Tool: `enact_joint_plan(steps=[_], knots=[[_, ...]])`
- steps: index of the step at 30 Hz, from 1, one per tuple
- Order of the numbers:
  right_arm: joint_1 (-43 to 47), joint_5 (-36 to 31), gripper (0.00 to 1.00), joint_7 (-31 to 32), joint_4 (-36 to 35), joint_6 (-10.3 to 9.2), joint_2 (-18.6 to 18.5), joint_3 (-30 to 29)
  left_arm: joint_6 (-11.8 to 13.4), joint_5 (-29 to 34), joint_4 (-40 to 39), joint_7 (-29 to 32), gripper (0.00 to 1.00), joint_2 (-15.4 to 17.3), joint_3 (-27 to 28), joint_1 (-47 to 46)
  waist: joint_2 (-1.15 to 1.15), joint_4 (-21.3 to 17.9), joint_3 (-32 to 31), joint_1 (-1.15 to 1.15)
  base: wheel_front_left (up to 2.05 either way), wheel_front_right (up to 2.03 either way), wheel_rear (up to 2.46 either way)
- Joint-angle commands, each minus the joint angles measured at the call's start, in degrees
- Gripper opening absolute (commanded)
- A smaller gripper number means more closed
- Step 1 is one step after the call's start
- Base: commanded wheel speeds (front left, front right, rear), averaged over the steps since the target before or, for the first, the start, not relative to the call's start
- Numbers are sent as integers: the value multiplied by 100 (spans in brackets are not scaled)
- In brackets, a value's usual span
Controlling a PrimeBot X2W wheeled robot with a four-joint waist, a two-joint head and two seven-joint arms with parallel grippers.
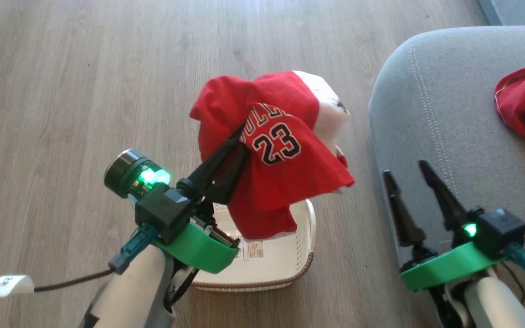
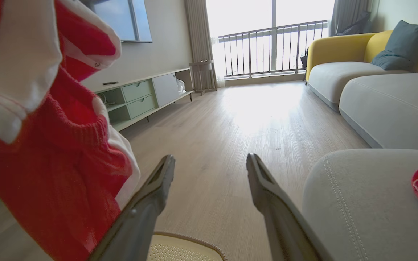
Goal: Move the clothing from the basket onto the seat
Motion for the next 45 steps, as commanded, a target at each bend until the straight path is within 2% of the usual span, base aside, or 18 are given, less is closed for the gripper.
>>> enact_joint_plan(steps=[1,7,16,33,38,45], knots=[[-145,42,100,-37,-336,16,-205,310,-4,29,-185,-29,0,36,243,-168,0,-11,17,0,0,0,0],[-270,-264,100,-37,-979,16,-961,1156,-4,45,-126,-29,0,67,254,-196,0,-51,25,0,0,0,0],[-560,-559,100,-37,-1307,16,-1376,1642,-4,39,-112,-29,0,176,-48,-235,0,-69,1,0,0,0,0],[-1568,-529,100,-37,-384,16,-1691,2915,-4,-229,-143,-29,0,351,-1201,-542,0,150,37,0,0,0,0],[-1917,-660,100,-37,-170,16,-1692,3278,-4,-347,-47,-29,0,407,-1508,-686,0,232,110,0,0,0,0],[-2212,-733,100,-37,-67,16,-1585,3657,-4,-428,4,-29,0,405,-1654,-797,0,308,174,0,0,0,0]])
